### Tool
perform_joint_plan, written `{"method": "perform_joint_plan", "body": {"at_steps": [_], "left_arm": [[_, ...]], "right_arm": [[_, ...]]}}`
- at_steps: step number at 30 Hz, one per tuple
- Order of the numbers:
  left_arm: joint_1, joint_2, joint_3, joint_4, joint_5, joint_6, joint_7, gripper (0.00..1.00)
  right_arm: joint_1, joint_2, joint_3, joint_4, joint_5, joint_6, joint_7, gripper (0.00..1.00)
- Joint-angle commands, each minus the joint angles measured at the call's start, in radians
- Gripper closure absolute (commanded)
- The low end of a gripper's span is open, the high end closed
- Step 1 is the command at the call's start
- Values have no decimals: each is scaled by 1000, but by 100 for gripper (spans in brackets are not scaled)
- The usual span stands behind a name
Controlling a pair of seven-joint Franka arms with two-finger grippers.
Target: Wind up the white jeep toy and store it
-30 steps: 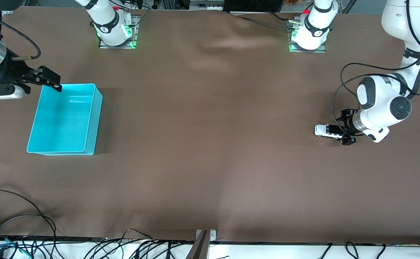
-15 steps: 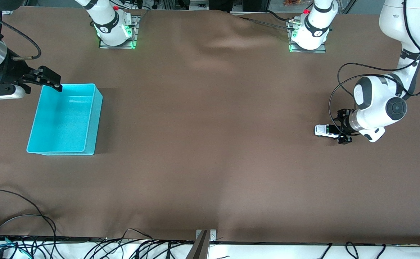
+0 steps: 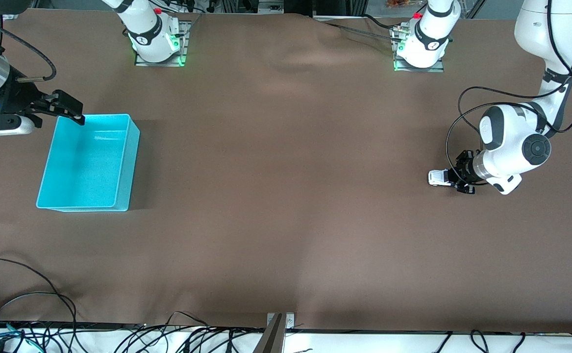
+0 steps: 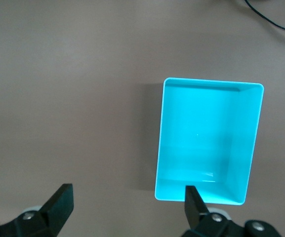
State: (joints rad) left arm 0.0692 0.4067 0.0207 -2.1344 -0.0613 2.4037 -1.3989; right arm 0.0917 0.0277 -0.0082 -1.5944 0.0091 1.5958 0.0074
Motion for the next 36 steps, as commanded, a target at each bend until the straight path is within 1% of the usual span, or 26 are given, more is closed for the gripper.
{"method": "perform_joint_plan", "body": {"at_steps": [1, 5, 8, 17, 24, 29, 36], "left_arm": [[-5, -25, -18, 10, -9, -12, -51, 84], [-5, -48, -51, 10, -6, -34, -104, 84], [-5, -52, -90, 5, -2, -35, -144, 84], [-5, -48, -171, -21, 14, -17, -163, 84], [-5, -42, -177, -93, 12, 109, -180, 84], [-5, -23, -176, -87, 12, 117, -244, 83], [0, -17, -173, -88, 14, 123, -267, 83]], "right_arm": [[-3, -5, 5, 18, 11, -20, 6, 0], [-3, -5, 4, 18, 15, -22, 6, 0], [-3, -3, 2, 18, 15, -22, 6, 0], [-3, -3, 2, 18, 15, -20, 6, 0], [-3, -5, 5, 19, 15, -22, 6, 0], [-3, -5, 4, 19, 15, -22, 5, 0], [-3, -8, 5, 18, 15, -22, 3, 0]]}}
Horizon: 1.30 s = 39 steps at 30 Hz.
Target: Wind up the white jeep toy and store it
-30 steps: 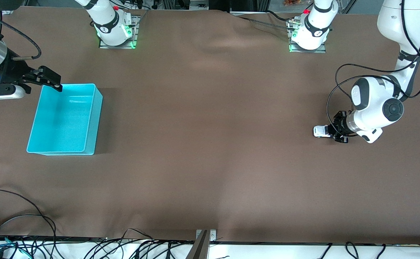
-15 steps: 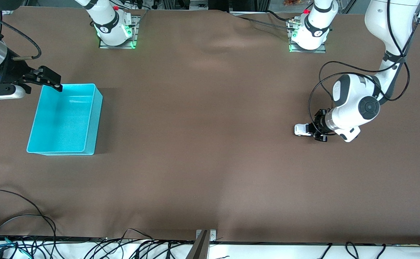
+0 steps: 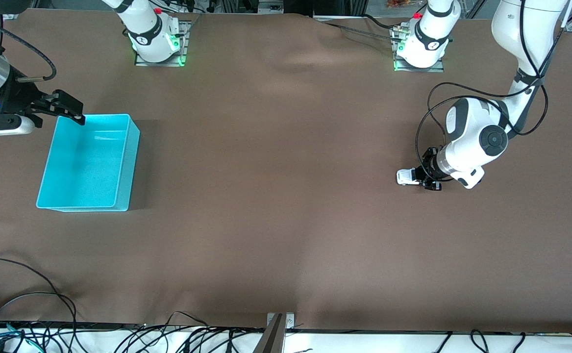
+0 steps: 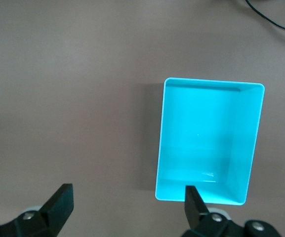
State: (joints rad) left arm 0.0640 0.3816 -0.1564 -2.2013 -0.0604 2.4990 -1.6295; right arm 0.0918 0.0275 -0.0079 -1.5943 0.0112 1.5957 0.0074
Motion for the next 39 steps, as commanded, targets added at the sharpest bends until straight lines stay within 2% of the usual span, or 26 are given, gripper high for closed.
{"method": "perform_joint_plan", "body": {"at_steps": [1, 15, 31, 39], "left_arm": [[7, 8, 4, -21, 13, 27, -36, 83], [63, 25, 9, -14, 97, 27, -26, 83], [178, 56, 6, -1, 269, 27, -20, 83], [255, 57, 6, 0, 281, 27, 95, 82]], "right_arm": [[-3, -6, 3, 17, 13, -22, 3, 0], [-3, -6, 5, 19, 13, -22, 5, 0], [-3, -6, 3, 19, 13, -20, 5, 0], [-3, -6, 3, 17, 13, -22, 5, 0]]}}
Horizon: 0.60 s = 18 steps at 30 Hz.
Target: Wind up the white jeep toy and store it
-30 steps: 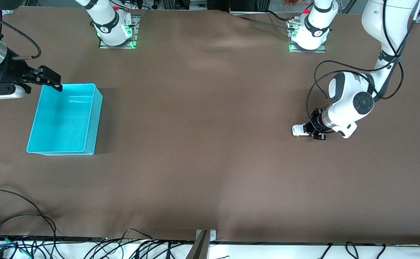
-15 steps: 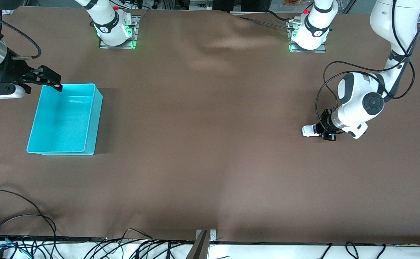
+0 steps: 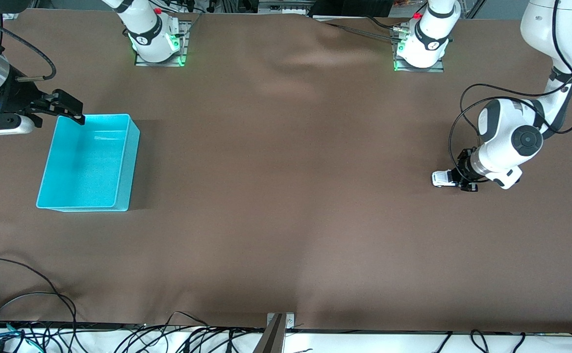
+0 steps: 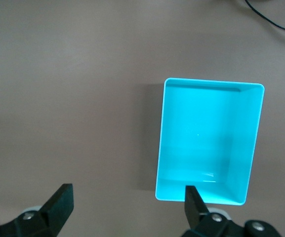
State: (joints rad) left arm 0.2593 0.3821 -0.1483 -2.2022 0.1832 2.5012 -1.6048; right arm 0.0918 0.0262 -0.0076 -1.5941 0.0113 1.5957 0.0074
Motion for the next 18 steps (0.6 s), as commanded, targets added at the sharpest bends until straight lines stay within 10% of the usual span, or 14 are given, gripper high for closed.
{"method": "perform_joint_plan", "body": {"at_steps": [1, 14, 16, 18], "left_arm": [[70, 57, -1, 2, 38, 25, 85, 82], [162, 77, 0, 21, 45, 45, 200, 78], [163, 77, 0, 22, 67, 45, 200, 72], [166, 78, 0, 22, 88, 45, 200, 45]], "right_arm": [[-3, -5, 3, 17, 13, -22, 5, 0], [-3, -5, 1, 17, 13, -22, 5, 0], [-3, -5, 3, 19, 13, -22, 5, 0], [-3, -5, 1, 19, 13, -22, 5, 0]]}}
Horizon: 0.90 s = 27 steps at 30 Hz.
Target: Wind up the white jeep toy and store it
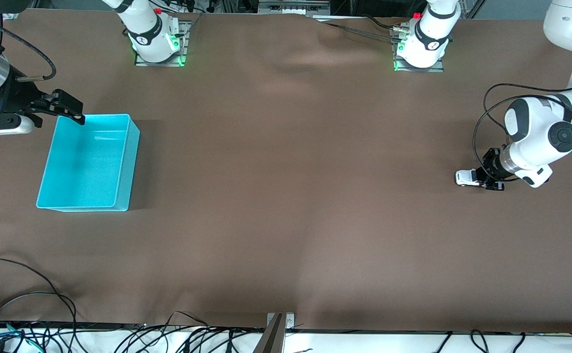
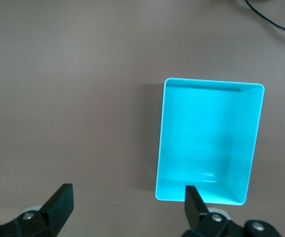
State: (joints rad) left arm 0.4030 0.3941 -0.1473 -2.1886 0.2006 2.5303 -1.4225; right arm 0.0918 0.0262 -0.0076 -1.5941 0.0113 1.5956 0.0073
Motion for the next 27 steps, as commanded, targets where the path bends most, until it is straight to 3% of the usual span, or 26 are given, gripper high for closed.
{"method": "perform_joint_plan", "body": {"at_steps": [1, 2, 3, 10, 16, 27], "left_arm": [[25, 66, -2, 9, 77, 16, 17, 26], [30, 68, -2, 9, 88, 16, 17, 9], [34, 68, -2, 9, 97, 16, 20, 0], [95, 32, -6, 56, 97, -5, 23, 0], [117, -11, -12, 122, 82, -160, 106, 0], [115, -121, -55, 211, 40, -324, 299, 0]], "right_arm": [[-3, -5, 1, 19, 13, -22, 5, 0], [-3, -5, 1, 19, 13, -22, 5, 0], [-3, -5, 1, 17, 13, -22, 5, 0], [-3, -5, 1, 17, 13, -20, 5, 0], [-3, -5, 1, 19, 13, -20, 5, 0], [-3, -5, 1, 17, 13, -20, 5, 0]]}}
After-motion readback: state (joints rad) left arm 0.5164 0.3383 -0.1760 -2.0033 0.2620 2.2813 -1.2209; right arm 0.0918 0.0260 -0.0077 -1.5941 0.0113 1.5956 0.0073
